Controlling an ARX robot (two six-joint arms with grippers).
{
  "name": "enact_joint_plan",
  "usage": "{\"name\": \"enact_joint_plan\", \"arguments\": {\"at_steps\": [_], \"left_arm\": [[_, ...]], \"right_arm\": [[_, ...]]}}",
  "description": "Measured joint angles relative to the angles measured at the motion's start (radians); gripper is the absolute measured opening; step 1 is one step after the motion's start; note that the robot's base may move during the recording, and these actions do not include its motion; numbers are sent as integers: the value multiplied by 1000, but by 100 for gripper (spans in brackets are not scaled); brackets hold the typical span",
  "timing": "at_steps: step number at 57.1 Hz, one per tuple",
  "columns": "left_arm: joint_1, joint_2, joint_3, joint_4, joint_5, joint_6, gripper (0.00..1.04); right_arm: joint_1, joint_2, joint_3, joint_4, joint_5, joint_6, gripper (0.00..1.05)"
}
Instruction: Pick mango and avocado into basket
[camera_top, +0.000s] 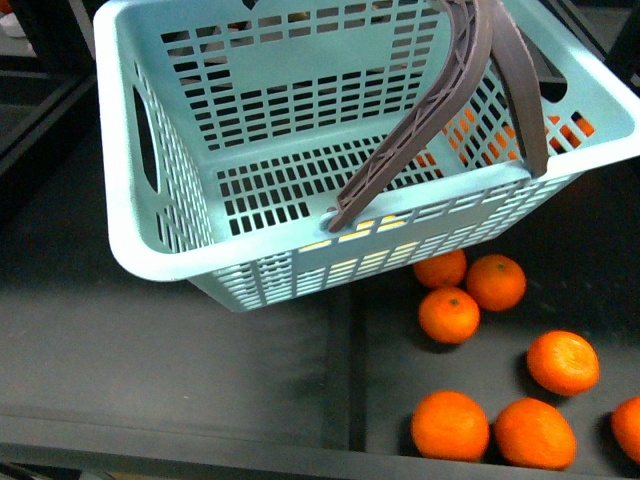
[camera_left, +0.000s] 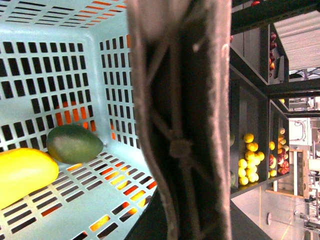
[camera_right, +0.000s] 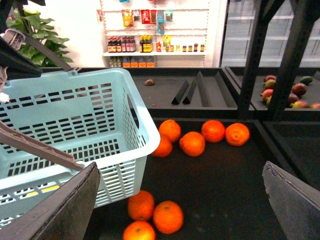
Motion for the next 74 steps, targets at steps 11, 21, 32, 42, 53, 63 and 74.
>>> {"name": "enact_joint_plan", "arguments": {"at_steps": [11, 21, 32, 42, 53, 63, 74], "left_arm": [[13, 0, 0, 0, -13, 3, 6], [4, 28, 90, -196, -294, 97, 6], [38, 84, 227, -451, -768, 391, 6], [174, 119, 226, -249, -708, 257, 6], [271, 234, 205, -79, -644, -181, 6], [251, 364, 212, 23, -602, -539, 6], [231, 457, 290, 53, -584, -634, 6]], "right_arm": [[-3, 0, 0, -2, -9, -1, 97], [-2, 0, 0, -2, -6, -1, 97], [-3, 0, 0, -2, 0, -1, 97], [-3, 0, 0, -2, 0, -1, 97], [-3, 0, 0, -2, -3, -1, 97], [-3, 0, 0, -2, -2, -1, 97], [-3, 0, 0, -2, -3, -1, 97]]}}
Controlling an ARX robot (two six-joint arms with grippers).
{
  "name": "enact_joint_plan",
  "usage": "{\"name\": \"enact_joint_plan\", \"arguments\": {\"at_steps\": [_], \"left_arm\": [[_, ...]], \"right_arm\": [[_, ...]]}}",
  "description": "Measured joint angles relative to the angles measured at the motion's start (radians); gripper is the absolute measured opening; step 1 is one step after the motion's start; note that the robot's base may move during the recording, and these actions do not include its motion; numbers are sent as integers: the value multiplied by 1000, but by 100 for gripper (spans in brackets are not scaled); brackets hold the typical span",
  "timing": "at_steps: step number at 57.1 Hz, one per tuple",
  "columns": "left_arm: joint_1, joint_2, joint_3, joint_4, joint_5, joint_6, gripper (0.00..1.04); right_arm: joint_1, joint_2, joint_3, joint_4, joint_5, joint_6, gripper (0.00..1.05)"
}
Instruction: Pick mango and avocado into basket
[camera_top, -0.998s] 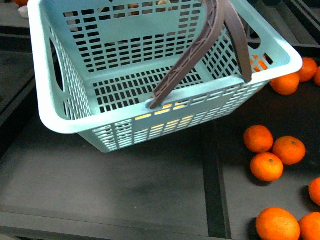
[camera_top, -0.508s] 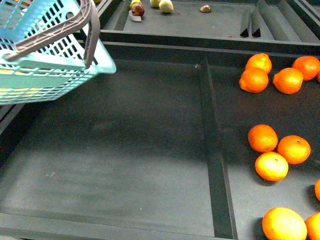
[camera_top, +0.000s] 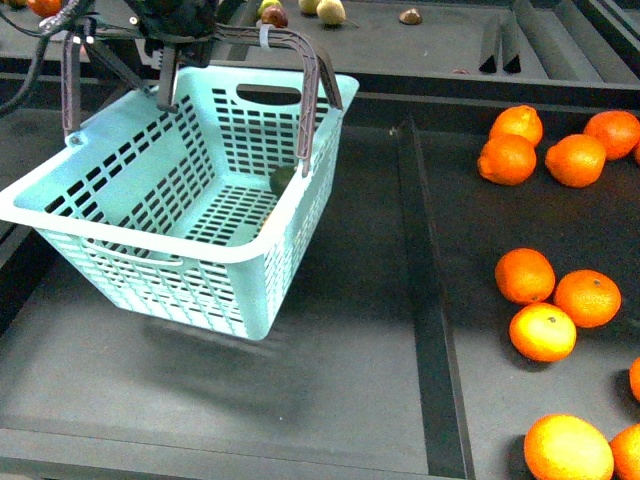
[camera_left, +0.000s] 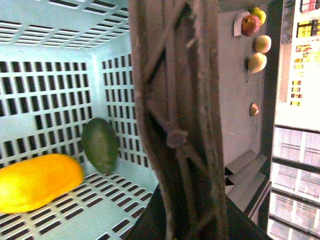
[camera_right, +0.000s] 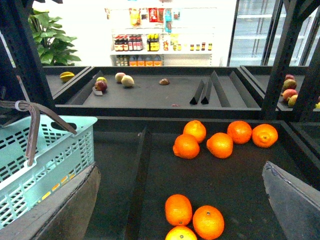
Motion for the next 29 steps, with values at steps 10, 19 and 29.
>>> {"name": "enact_joint_plan", "arguments": {"at_steps": [10, 19, 29], "left_arm": [[16, 20, -13, 56, -52, -5, 6], [27, 20, -50, 97, -61, -2, 6], [23, 34, -69, 101, -28, -16, 6]], "right_arm": [[0, 0, 0, 0, 0, 0, 97], [0, 0, 0, 0, 0, 0, 97], [0, 0, 0, 0, 0, 0, 97]]}}
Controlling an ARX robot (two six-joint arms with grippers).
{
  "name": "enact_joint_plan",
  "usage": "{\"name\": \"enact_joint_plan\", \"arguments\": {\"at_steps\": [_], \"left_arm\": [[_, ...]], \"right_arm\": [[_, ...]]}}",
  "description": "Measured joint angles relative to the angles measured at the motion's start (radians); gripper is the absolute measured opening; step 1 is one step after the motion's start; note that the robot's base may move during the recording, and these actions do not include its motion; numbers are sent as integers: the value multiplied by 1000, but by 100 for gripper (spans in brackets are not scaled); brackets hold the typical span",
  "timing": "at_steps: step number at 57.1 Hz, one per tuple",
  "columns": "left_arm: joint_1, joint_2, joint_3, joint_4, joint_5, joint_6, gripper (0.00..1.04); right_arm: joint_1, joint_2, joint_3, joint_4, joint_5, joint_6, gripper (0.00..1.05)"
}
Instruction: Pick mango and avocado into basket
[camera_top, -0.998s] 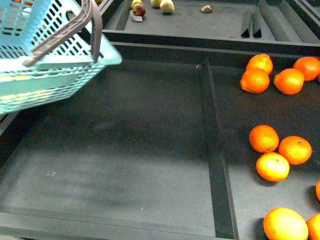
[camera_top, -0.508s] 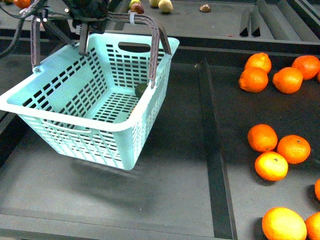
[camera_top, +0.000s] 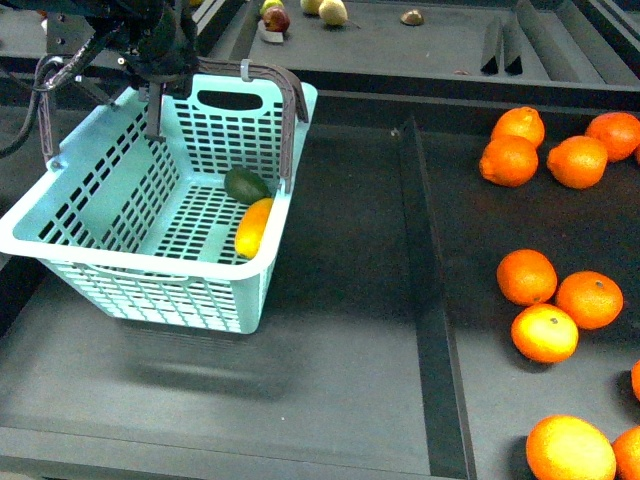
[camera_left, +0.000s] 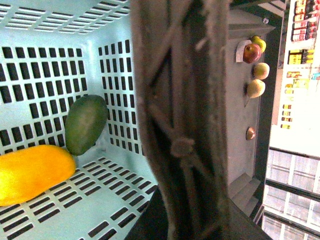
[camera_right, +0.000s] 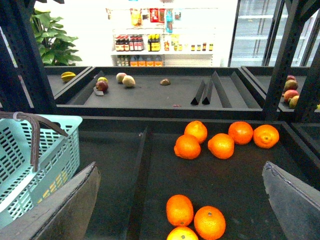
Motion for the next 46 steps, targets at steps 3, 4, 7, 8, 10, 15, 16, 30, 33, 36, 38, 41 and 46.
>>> {"name": "enact_joint_plan", "arguments": {"at_steps": [3, 4, 7, 8, 10, 15, 16, 30, 33, 36, 38, 41, 46], "left_arm": [[-1, 3, 0, -3, 4, -1, 6], [-1, 3, 0, -3, 5, 0, 6], [-2, 3, 0, -3, 11, 2, 10], [-2, 3, 0, -3, 13, 1, 12], [-2, 3, 0, -2, 26, 3, 19], [-4, 3, -5, 4, 16, 6, 34], [-5, 2, -8, 5, 11, 9, 37], [-5, -145, -167, -31, -92, -2, 82], [-2, -204, -216, -42, -113, -13, 91], [18, -285, -354, 155, 13, 133, 88], [31, -328, -465, 373, 123, 337, 81], [45, -389, -640, 671, 209, 651, 71], [63, -497, -888, 978, 240, 1144, 51]], "right_arm": [[0, 0, 0, 0, 0, 0, 97], [0, 0, 0, 0, 0, 0, 97], [0, 0, 0, 0, 0, 0, 97], [0, 0, 0, 0, 0, 0, 97], [0, 0, 0, 0, 0, 0, 97], [0, 0, 0, 0, 0, 0, 97], [0, 0, 0, 0, 0, 0, 97], [0, 0, 0, 0, 0, 0, 97], [0, 0, 0, 0, 0, 0, 97], [0, 0, 0, 0, 0, 0, 97], [0, 0, 0, 0, 0, 0, 97], [0, 0, 0, 0, 0, 0, 97], [0, 0, 0, 0, 0, 0, 97]]}}
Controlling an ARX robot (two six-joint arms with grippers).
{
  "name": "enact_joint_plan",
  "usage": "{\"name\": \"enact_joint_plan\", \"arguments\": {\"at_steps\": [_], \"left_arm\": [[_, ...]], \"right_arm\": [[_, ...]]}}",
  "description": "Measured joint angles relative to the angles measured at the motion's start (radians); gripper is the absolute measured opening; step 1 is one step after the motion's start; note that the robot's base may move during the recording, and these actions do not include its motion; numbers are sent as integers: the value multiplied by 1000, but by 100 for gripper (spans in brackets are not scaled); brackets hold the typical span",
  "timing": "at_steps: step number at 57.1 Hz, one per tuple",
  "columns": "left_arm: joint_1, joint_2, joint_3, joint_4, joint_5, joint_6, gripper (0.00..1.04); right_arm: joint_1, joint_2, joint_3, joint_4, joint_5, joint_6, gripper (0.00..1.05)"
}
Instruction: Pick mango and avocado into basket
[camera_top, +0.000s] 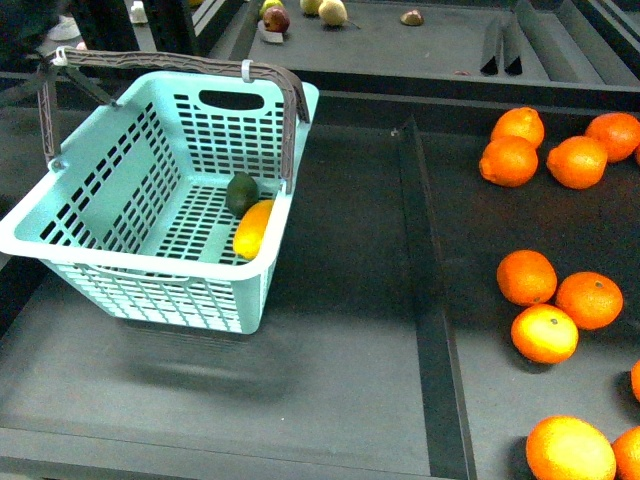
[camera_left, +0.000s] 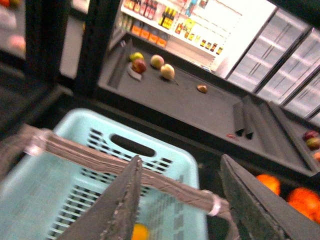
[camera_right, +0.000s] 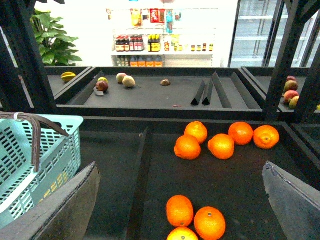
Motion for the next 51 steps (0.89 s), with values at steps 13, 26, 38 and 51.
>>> {"name": "enact_joint_plan", "arguments": {"at_steps": [13, 26, 38, 51], "left_arm": [[35, -259, -362, 107, 36, 363, 3], [95, -472, -553, 92, 97, 385, 3], [102, -651, -661, 16, 98, 388, 3], [102, -856, -735, -113, 98, 392, 3]], "right_arm": [[0, 0, 0, 0, 0, 0, 97], [0, 0, 0, 0, 0, 0, 97], [0, 0, 0, 0, 0, 0, 97], [0, 0, 0, 0, 0, 0, 97]]}}
